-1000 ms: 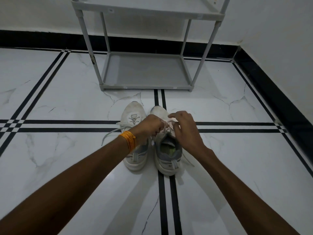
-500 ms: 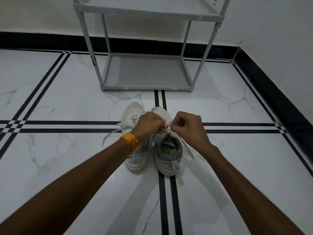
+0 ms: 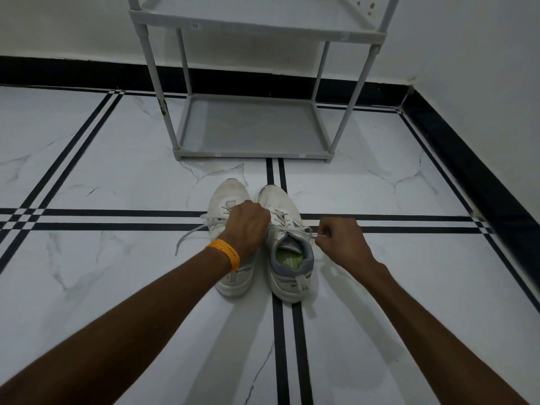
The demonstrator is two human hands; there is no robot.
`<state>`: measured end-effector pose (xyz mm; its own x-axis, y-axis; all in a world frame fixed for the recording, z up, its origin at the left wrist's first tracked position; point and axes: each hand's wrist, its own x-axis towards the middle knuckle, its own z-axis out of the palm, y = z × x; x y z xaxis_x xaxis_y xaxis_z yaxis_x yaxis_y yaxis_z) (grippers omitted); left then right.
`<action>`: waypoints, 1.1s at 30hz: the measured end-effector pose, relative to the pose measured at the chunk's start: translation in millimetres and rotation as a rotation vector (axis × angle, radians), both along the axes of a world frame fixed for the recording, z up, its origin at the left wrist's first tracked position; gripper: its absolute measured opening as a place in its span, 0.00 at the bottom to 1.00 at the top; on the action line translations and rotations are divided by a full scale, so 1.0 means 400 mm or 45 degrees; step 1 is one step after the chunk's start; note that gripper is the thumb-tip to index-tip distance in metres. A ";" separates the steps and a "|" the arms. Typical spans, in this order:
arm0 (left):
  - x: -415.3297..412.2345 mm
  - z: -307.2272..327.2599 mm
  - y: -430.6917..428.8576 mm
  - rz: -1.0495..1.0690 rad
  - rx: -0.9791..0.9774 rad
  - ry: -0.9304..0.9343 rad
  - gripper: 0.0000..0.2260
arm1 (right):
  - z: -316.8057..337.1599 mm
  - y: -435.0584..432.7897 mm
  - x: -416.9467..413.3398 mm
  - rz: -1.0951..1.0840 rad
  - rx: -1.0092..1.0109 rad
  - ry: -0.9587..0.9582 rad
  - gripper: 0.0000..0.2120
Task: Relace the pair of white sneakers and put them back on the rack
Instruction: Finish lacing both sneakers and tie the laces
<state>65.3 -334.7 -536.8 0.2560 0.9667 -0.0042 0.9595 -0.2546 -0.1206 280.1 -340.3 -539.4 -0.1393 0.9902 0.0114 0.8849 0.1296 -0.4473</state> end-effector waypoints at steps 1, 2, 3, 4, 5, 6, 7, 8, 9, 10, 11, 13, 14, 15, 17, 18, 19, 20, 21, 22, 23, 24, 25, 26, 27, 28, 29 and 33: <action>-0.006 -0.004 0.003 0.005 -0.005 -0.076 0.08 | -0.001 0.000 -0.002 -0.014 -0.017 0.027 0.03; -0.012 -0.008 0.008 0.010 0.001 -0.168 0.09 | -0.002 0.001 -0.001 -0.035 -0.037 0.085 0.04; -0.020 -0.010 0.012 0.017 0.025 -0.260 0.09 | -0.001 0.002 0.003 -0.057 -0.054 0.145 0.04; -0.027 -0.014 0.017 0.034 0.060 -0.370 0.08 | 0.001 0.005 0.008 -0.074 -0.061 0.187 0.05; -0.032 -0.013 0.019 0.060 0.090 -0.475 0.09 | 0.001 0.007 0.012 -0.089 -0.063 0.204 0.07; -0.033 -0.010 0.019 0.090 0.116 -0.536 0.11 | -0.003 0.008 0.013 -0.105 -0.061 0.206 0.09; -0.031 -0.004 0.020 0.105 0.144 -0.541 0.12 | -0.008 0.007 0.009 -0.114 -0.041 0.177 0.11; -0.029 0.000 0.021 0.092 0.178 -0.494 0.13 | -0.015 0.005 0.002 -0.115 -0.008 0.114 0.13; -0.028 0.003 0.023 0.063 0.198 -0.422 0.13 | -0.022 0.002 -0.007 -0.107 0.032 0.013 0.13; -0.029 0.004 0.025 0.037 0.201 -0.351 0.13 | -0.029 -0.002 -0.016 -0.097 0.062 -0.100 0.12; -0.032 0.006 0.026 0.024 0.184 -0.296 0.12 | -0.033 -0.005 -0.020 -0.087 0.089 -0.218 0.11; -0.040 0.002 0.025 0.021 0.134 -0.218 0.13 | -0.038 -0.010 -0.016 -0.053 0.117 -0.430 0.06; -0.043 -0.002 0.023 0.017 0.111 -0.197 0.12 | -0.044 -0.016 -0.010 -0.028 0.139 -0.507 0.04; -0.043 -0.005 0.020 0.013 0.085 -0.193 0.12 | -0.052 -0.026 -0.003 -0.002 0.158 -0.558 0.04; -0.042 -0.010 0.018 0.008 0.052 -0.186 0.11 | -0.079 -0.044 0.011 0.038 0.153 -0.617 0.08; -0.042 -0.011 0.022 0.011 0.049 -0.179 0.10 | -0.093 -0.048 0.017 0.046 0.149 -0.644 0.10; -0.043 -0.011 0.025 0.017 0.040 -0.168 0.10 | -0.099 -0.051 0.019 0.053 0.136 -0.666 0.11; -0.046 -0.012 0.026 0.024 0.024 -0.160 0.09 | -0.104 -0.053 0.021 0.063 0.131 -0.683 0.11; -0.047 -0.013 0.029 0.030 0.015 -0.157 0.09 | -0.101 -0.053 0.021 0.061 0.121 -0.699 0.12; -0.050 -0.016 0.030 0.038 0.004 -0.155 0.09 | -0.097 -0.053 0.021 0.051 0.110 -0.707 0.13; -0.052 -0.018 0.031 0.047 -0.011 -0.151 0.09 | -0.095 -0.051 0.020 0.050 0.125 -0.712 0.14; -0.054 -0.020 0.031 0.054 -0.020 -0.148 0.09 | -0.097 -0.051 0.021 0.062 0.129 -0.709 0.14; -0.056 -0.023 0.033 0.058 -0.018 -0.148 0.09 | -0.098 -0.051 0.022 0.080 0.121 -0.696 0.15; -0.058 -0.026 0.034 0.061 -0.010 -0.152 0.09 | -0.104 -0.050 0.025 0.090 0.133 -0.672 0.15; -0.059 -0.028 0.035 0.061 -0.001 -0.153 0.09 | -0.107 -0.050 0.027 0.091 0.146 -0.650 0.16; -0.060 -0.029 0.035 0.063 0.004 -0.152 0.09 | -0.107 -0.047 0.029 0.088 0.161 -0.636 0.16; -0.061 -0.029 0.033 0.062 0.004 -0.154 0.09 | -0.106 -0.047 0.029 0.088 0.158 -0.635 0.16; -0.061 -0.031 0.023 0.024 0.016 -0.160 0.10 | -0.095 -0.043 0.028 0.109 0.104 -0.614 0.10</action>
